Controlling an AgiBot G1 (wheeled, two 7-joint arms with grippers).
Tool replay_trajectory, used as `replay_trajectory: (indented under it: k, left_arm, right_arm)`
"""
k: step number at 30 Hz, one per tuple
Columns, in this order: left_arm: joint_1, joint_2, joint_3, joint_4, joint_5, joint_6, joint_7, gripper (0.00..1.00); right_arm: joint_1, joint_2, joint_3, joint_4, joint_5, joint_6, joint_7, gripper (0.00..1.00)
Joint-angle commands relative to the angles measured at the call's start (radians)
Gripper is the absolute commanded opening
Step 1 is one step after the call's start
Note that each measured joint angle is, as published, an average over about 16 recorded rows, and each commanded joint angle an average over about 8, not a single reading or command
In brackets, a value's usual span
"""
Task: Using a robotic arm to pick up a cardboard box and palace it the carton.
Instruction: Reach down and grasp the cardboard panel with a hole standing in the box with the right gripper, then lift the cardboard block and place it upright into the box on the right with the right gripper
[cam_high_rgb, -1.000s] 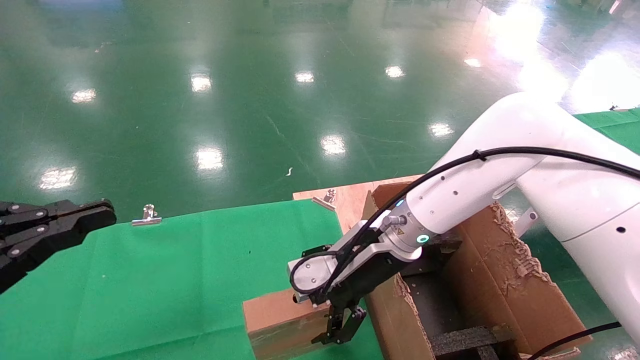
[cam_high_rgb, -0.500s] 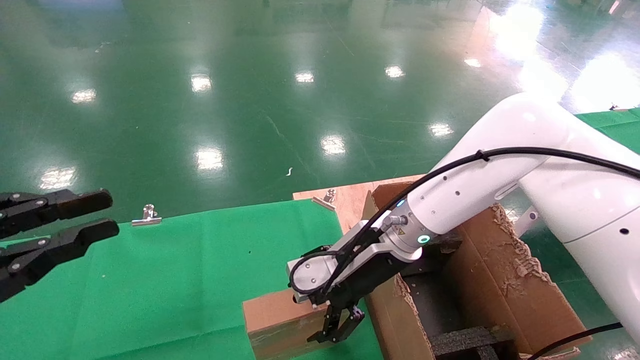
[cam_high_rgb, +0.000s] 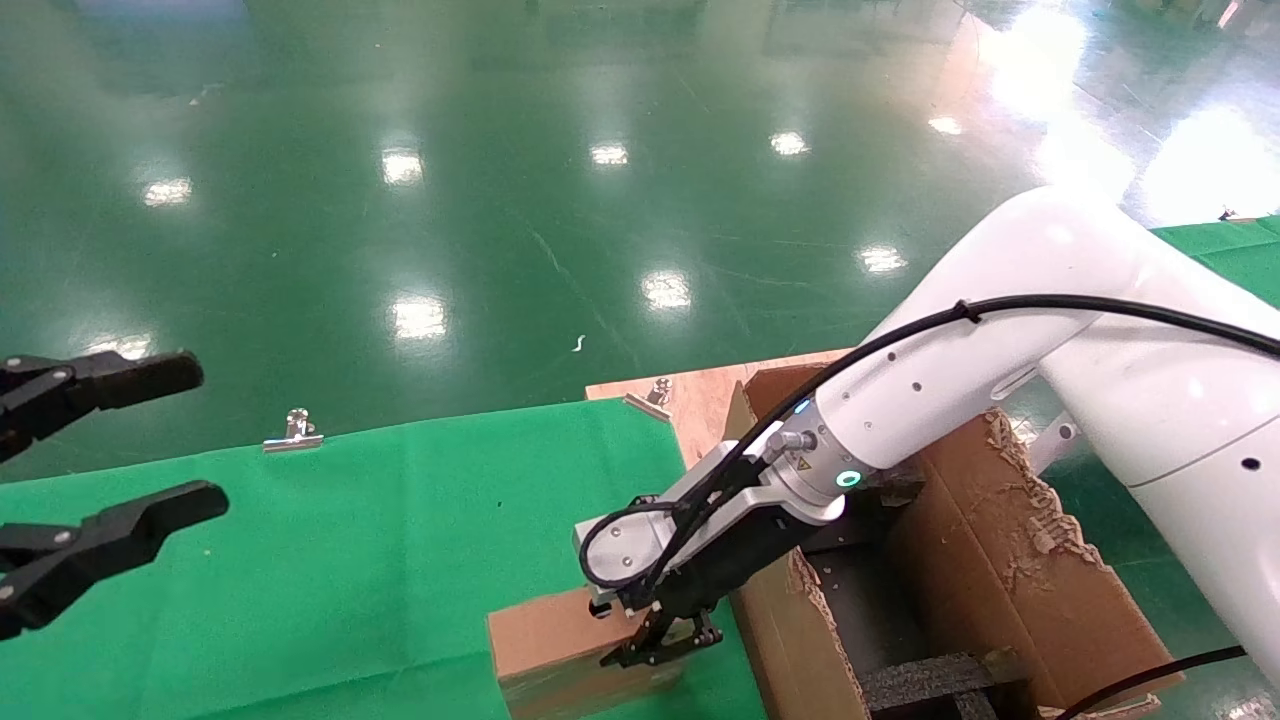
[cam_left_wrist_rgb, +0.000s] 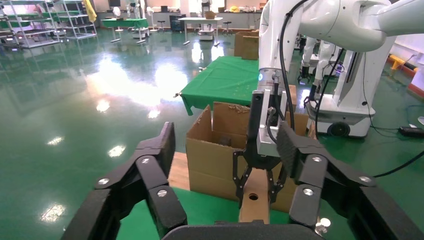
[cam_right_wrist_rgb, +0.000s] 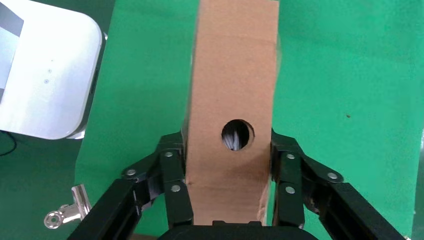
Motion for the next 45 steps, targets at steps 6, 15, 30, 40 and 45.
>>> replay_trajectory:
  k: [6,15,30,40,45]
  left_arm:
    - [0.0,0.0,0.0,0.0,0.0,0.0,0.0,1.0]
    - [0.0,0.0,0.0,0.0,0.0,0.0,0.0,1.0]
    - [0.0,0.0,0.0,0.0,0.0,0.0,0.0,1.0]
    - [0.0,0.0,0.0,0.0,0.0,0.0,0.0,1.0]
    - [0.0,0.0,0.0,0.0,0.0,0.0,0.0,1.0]
  right_arm:
    - [0.001,0.002,0.001,-0.001,0.004,0.003,0.001,0.0]
    - [0.073,0.036,0.024,-0.024,0.065,-0.004,0.016,0.0]
    - [0.382,0.168,0.006,-0.104,0.223,-0.021,0.026,0.0]
    - [0.45,0.271,-0.067,-0.125,0.279,-0.018,0.018,0.0]
    - [0.474,0.371,-0.1,-0.103,0.291,-0.018,0.034,0.0]
